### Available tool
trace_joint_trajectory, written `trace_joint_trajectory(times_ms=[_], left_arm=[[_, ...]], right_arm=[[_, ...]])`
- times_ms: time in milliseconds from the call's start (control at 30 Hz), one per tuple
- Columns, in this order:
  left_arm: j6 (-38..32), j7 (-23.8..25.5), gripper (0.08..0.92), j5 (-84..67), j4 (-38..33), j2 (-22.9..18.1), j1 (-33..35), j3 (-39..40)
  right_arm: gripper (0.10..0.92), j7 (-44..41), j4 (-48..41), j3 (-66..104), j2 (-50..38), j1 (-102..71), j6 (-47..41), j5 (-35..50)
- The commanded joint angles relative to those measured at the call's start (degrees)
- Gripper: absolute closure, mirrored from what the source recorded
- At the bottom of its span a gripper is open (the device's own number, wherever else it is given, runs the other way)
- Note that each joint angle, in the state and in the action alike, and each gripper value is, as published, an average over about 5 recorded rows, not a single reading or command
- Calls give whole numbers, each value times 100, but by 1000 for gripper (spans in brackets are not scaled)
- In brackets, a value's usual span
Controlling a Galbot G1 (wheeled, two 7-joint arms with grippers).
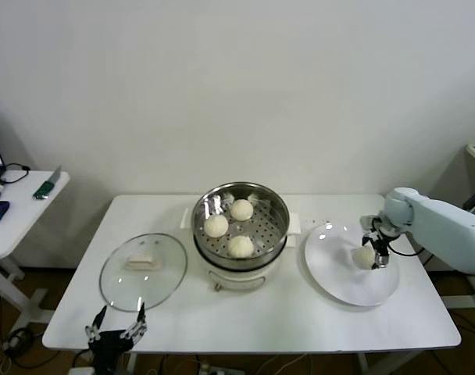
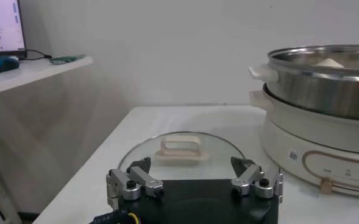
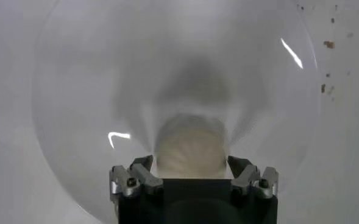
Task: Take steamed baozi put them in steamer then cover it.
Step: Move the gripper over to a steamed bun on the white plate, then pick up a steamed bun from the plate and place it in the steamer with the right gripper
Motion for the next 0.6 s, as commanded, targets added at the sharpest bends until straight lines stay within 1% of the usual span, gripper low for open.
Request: trace_joint_trajectory(times_ms=[33, 267, 367, 467, 600], left_arm=[[10, 0, 177, -3, -9, -2, -5, 2], [9, -2, 177, -1, -23, -10, 5, 6], [8, -3, 177, 0, -22, -8, 2, 8], [10, -3, 177, 1, -31, -7, -5, 20], [10, -1, 177, 1, -53, -5, -11, 33]], right_arm=[[241, -4, -130, 161, 68, -86, -2, -98], [328, -103, -71, 61, 6, 109, 34, 17], [344, -133, 131, -212, -89, 450, 25, 227], [346, -138, 504, -785, -220, 1126, -27, 501], [347, -122, 1382, -2015, -336, 2598, -155, 1276]])
